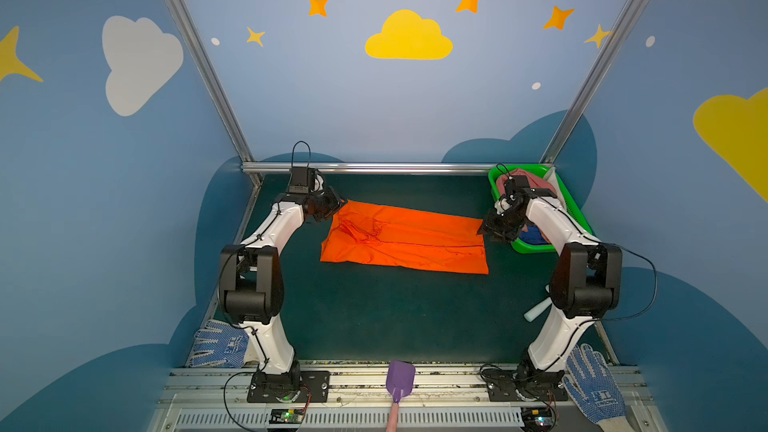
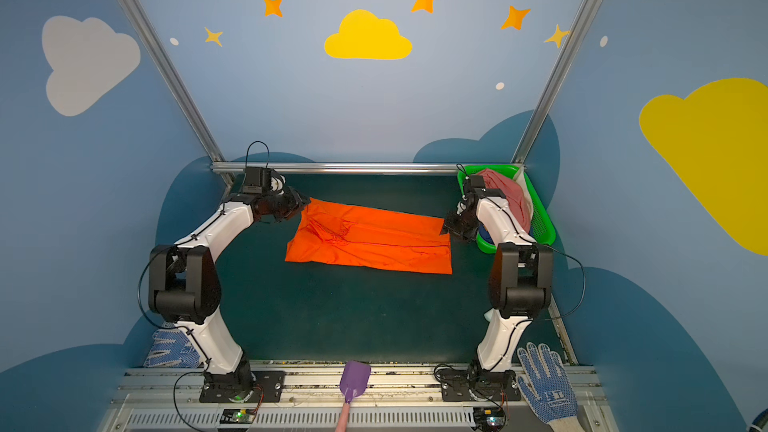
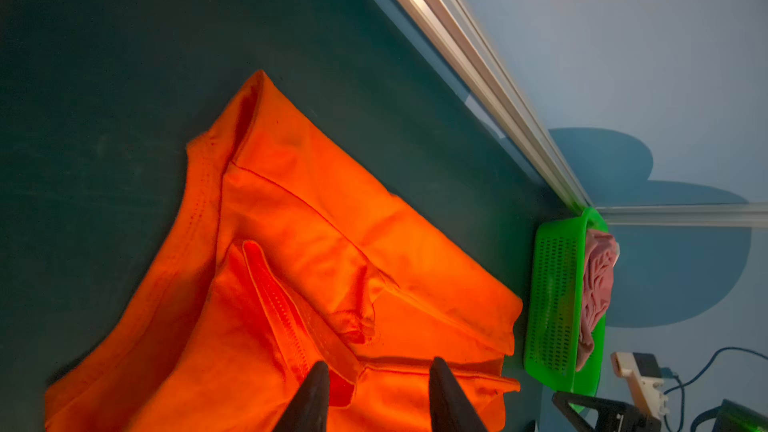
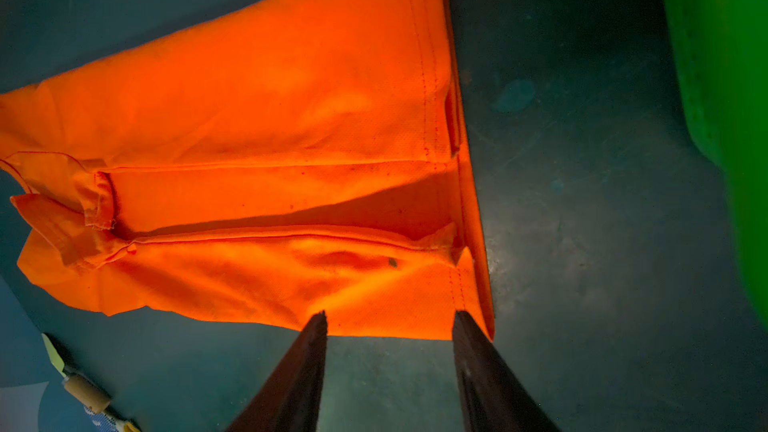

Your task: Fold and stack the t-shirts

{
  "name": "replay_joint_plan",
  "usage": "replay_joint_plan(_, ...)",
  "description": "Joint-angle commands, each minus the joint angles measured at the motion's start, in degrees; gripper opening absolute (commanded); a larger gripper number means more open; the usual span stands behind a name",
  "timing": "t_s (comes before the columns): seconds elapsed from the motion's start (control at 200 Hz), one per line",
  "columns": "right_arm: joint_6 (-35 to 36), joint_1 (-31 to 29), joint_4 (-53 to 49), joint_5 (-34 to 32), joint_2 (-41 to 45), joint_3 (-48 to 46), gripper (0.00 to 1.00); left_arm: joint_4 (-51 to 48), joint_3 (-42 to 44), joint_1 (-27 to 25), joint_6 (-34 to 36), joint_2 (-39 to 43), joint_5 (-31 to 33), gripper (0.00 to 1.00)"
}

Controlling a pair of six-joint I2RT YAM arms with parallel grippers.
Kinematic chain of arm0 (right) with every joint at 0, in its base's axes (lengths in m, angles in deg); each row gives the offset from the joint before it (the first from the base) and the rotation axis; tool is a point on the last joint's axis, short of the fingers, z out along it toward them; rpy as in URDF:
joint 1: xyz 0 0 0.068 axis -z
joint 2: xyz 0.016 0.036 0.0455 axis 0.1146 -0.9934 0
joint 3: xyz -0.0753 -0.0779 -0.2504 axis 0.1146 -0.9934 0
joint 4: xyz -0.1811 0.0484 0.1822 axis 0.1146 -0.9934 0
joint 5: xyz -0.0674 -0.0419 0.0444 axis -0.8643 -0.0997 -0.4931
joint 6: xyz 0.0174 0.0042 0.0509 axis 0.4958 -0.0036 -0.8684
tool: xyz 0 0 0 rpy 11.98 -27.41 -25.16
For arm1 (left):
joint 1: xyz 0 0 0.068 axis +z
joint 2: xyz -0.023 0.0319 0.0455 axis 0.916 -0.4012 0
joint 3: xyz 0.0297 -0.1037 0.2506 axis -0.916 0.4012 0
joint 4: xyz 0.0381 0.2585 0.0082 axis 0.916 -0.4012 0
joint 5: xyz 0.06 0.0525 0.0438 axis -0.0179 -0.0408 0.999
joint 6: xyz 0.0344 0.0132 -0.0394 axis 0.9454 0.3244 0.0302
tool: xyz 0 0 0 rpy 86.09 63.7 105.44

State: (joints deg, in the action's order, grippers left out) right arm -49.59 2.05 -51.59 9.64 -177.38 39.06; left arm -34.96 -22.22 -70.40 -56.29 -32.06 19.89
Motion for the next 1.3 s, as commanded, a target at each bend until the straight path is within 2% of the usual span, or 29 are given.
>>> replay_joint_plan(0.0,0.73,-1.54,-1.17,0.75,2.1,0.48,0.43,-7.67,1.43,-2.84,2.86,-0.16,2.79,0.34)
replay_joint_plan(0.105,1.01,-2.97,-0.64,1.31,2.6,-0.18,0.26,-10.56,0.79,-4.84,3.63,-2.17,4.14,0.25)
replay_joint_plan(0.17,0.99,-3.57,-0.31,1.61,2.81,-0.55,0.22,-11.38,0.29,-5.58,3.33,-3.76,4.95,0.21)
replay_joint_plan(0.245,0.87,-4.14,0.17,1.92,3.18,-1.25,0.22,-11.43,-0.09,-6.29,3.01,-5.17,6.36,0.22)
replay_joint_plan(0.325,0.6,-4.37,0.84,2.36,3.68,-2.21,0.23,-10.86,-0.79,-6.6,2.53,-6.84,6.01,0.32)
replay_joint_plan(0.556,0.24,-4.51,1.91,2.63,4.92,-4.39,0.23,-15.16,-5.89,-8.17,2.55,-12.37,6.83,0.34)
replay_joint_plan(0.636,0.25,-4.51,2.02,2.55,5.15,-4.81,0.23,-15.49,-6.68,-8.6,2.66,-13.71,6.89,0.4)
replay_joint_plan(1.006,-0.16,-4.52,2.68,2.89,5.43,-5.6,0.23,-13.52,-11.94,-9.3,3.03,-18.87,4.32,0.51)
replay_joint_plan(1.297,-0.37,-4.51,2.82,2.73,5.14,-5.89,0.23,-15.22,-19.03,-9.39,4.3,-23.65,3.45,0.29)
